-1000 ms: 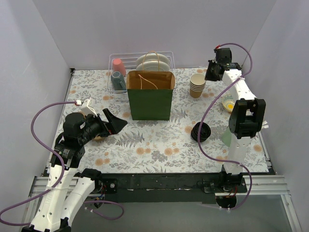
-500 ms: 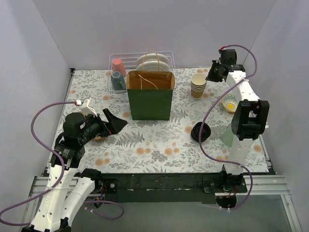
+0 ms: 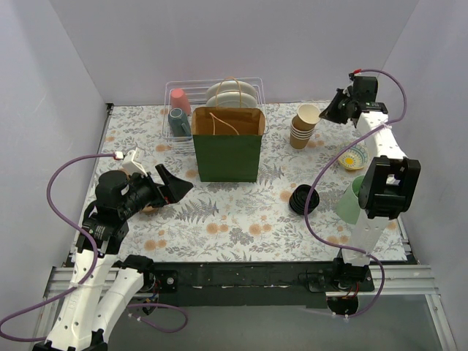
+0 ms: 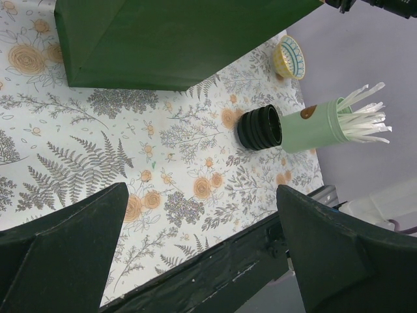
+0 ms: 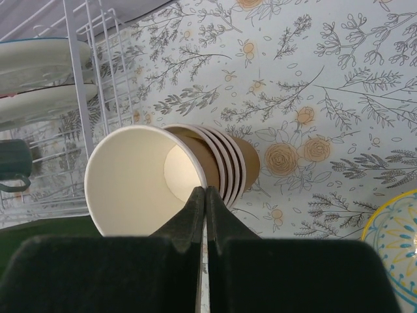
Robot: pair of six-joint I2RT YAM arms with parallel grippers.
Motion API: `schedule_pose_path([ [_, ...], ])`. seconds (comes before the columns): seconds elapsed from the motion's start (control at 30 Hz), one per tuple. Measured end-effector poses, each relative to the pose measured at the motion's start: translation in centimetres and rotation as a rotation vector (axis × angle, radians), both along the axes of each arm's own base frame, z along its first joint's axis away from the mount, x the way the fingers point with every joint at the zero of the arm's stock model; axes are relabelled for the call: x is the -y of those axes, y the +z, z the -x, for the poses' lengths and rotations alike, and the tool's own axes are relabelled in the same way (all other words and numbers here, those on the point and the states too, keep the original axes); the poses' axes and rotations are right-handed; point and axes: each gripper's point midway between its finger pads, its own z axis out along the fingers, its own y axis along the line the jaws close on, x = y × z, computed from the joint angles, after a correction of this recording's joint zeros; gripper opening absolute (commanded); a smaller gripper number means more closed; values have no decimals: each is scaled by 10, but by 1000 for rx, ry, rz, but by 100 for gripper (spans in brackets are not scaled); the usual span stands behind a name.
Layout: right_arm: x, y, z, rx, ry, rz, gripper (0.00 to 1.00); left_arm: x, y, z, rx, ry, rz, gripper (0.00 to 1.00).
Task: Pack the takeout coffee
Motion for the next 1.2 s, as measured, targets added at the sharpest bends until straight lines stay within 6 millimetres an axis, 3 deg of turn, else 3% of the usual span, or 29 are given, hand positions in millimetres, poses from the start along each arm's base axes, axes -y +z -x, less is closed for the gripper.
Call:
schedule_pose_path([
  [0.27,-5,9,2,8,18,-10,1,0,0,0,-1,1,4,98],
  [0.37,-5,29,0,33,17,-8,1,0,0,0,-2,2,5,98],
  [0.5,-5,71,2,109,18,-4,1,-1,0,0,-5,7,3,98],
  [0.63,-8,114,31,169,35,4,1,-4,4,0,1,23,-6,98],
  [0.77,-15,144,89,227,69,34,1,-9,10,-3,21,58,-17,98],
  [0.87,-32,139,145,228,120,55,1,-14,10,-4,26,89,-24,98],
  [0.97,-62,117,193,195,212,67,1,-19,10,-5,27,123,-28,98],
  [1.1,-115,69,249,109,400,91,1,-23,8,-3,29,136,-43,98],
  [1.2,-135,29,287,11,489,115,1,-24,5,1,19,129,-54,98],
])
